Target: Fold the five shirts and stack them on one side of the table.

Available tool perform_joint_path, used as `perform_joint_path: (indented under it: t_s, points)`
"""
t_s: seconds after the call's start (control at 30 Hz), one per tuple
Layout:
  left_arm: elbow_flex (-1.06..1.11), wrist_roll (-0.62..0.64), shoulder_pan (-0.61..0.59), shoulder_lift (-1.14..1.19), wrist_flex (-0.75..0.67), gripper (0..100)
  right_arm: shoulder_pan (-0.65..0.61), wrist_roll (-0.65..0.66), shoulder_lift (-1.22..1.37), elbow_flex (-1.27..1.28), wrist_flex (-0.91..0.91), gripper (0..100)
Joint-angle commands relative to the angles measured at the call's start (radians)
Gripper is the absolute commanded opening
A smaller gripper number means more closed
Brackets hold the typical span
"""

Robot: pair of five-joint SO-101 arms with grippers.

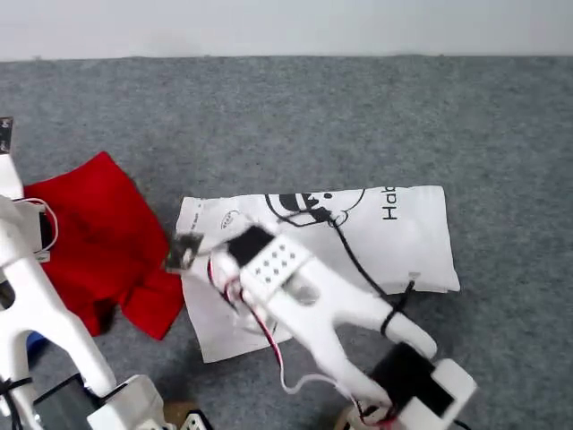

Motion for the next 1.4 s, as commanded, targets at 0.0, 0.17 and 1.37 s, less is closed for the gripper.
perform_joint_path:
  t_s: [0.0,0.17,1.37]
  points:
    - [-0.002,0.003,0.006,-0.048,-0.015,2,-0.077,-0.009,-0.064,0.069,-0.096,23.2]
    - [-0.001,0.003,0.008,-0.043,-0.015,2,-0.154,-0.005,-0.058,0.115,-0.202,23.3]
    - [-0.001,0.003,0.008,-0.043,-0.015,2,0.058,0.074,0.114,-0.206,-0.113,0.9]
